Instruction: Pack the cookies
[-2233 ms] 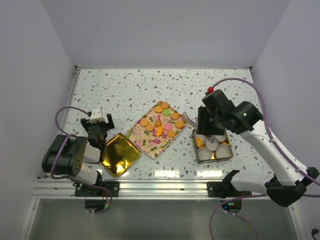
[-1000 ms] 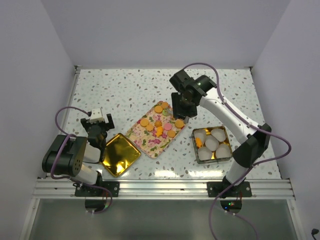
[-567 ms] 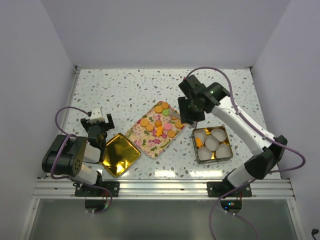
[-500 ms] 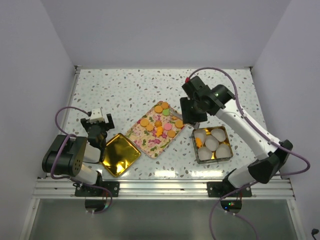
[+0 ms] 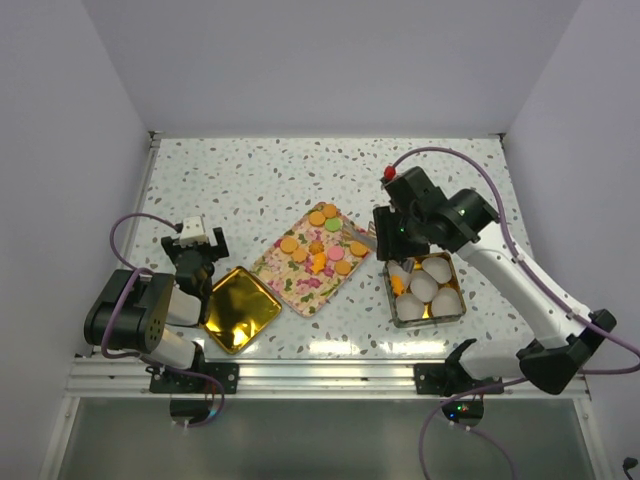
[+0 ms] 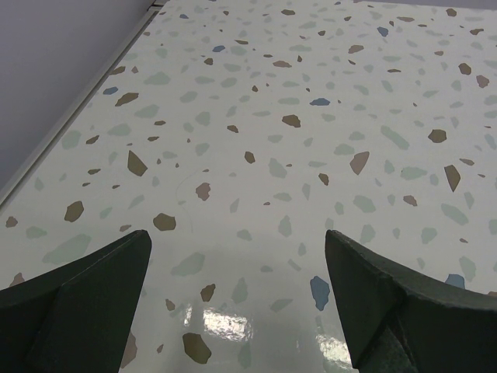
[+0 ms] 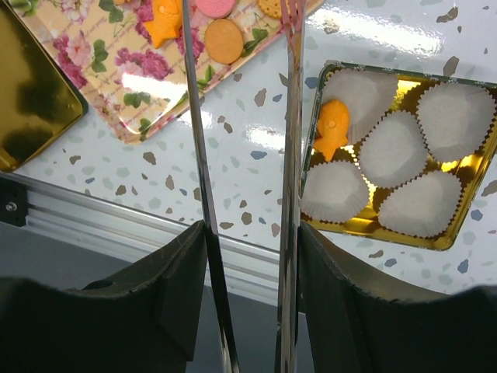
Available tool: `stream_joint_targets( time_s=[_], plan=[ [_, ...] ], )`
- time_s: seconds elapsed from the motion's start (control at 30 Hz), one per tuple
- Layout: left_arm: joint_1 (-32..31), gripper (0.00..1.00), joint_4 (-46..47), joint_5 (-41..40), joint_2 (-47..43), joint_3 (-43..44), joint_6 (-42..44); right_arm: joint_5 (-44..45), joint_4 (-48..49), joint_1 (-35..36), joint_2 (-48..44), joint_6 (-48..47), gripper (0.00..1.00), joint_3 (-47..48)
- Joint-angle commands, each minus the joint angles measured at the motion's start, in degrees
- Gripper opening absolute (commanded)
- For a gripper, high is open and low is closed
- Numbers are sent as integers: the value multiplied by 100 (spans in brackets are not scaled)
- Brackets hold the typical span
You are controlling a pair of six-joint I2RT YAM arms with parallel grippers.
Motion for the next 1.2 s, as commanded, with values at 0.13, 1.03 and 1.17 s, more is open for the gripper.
stream_joint_targets(
  time_s=[0.13,1.03,1.17],
  plan=[
    [-2,100,745,-128,18,113,79,-68,131,-18,-234,-162,51,-35],
    [-2,100,745,-120,18,113,79,819,-511,-18,2886,163,51,1943],
    [-2,100,745,-128,18,113,79,828,-502,-18,3036,294,51,1969]
  ],
)
